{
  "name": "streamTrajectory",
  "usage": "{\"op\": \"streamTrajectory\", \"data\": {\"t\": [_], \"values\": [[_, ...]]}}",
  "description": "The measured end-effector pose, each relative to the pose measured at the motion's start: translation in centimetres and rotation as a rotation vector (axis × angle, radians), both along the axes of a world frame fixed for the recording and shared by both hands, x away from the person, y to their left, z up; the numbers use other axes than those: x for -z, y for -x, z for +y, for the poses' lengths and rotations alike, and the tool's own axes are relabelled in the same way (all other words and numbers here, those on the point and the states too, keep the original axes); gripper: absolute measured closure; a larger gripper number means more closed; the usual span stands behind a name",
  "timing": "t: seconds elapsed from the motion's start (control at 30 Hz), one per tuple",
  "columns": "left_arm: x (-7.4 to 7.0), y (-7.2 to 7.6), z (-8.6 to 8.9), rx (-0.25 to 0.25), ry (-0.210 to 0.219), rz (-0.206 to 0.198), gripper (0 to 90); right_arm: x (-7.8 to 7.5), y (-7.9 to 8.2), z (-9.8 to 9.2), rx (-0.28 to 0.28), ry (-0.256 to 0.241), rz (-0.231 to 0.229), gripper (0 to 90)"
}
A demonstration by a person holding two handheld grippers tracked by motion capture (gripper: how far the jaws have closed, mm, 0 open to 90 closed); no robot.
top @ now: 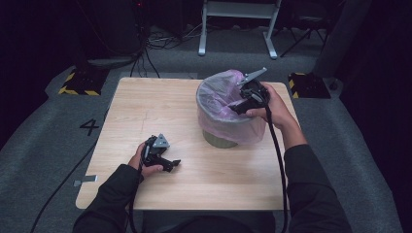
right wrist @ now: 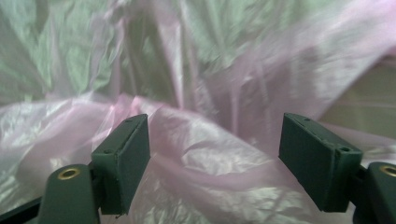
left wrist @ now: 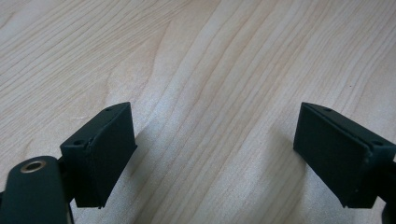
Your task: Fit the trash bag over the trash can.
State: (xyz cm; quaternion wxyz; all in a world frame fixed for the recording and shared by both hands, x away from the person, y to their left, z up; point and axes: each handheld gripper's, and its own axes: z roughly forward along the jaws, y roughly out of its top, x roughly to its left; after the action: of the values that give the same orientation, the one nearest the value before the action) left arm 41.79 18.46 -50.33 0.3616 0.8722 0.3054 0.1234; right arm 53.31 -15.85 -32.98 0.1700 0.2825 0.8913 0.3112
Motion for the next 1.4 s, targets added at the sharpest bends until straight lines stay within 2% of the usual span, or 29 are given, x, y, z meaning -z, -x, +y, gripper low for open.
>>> {"op": "streamTrajectory", "data": {"t": [0.23,0.47,0.77,0.93,0.97,1.2,1.4], "values": [[0.0,0.0,0.0,-0.001,0.000,0.000,12.6,-0.6,0.4,-1.7,0.053,-0.126,-0.055,22.1],[0.0,0.0,0.0,-0.001,0.000,0.000,12.6,-0.7,1.0,-3.3,0.096,-0.218,-0.124,21.5],[0.0,0.0,0.0,-0.001,0.000,0.000,12.6,-1.1,2.4,-4.8,0.128,-0.264,-0.194,17.8],[0.0,0.0,0.0,-0.001,0.000,0.000,12.6,-1.6,3.8,-5.4,0.126,-0.233,-0.249,16.6],[0.0,0.0,0.0,-0.001,0.000,0.000,12.6,-1.6,4.1,-5.7,0.123,-0.241,-0.256,16.7],[0.0,0.0,0.0,-0.001,0.000,0.000,12.6,-1.5,5.5,-7.2,0.106,-0.285,-0.258,16.3],[0.0,0.0,0.0,-0.001,0.000,0.000,12.6,-0.5,6.7,-8.3,0.101,-0.266,-0.260,15.5]]}}
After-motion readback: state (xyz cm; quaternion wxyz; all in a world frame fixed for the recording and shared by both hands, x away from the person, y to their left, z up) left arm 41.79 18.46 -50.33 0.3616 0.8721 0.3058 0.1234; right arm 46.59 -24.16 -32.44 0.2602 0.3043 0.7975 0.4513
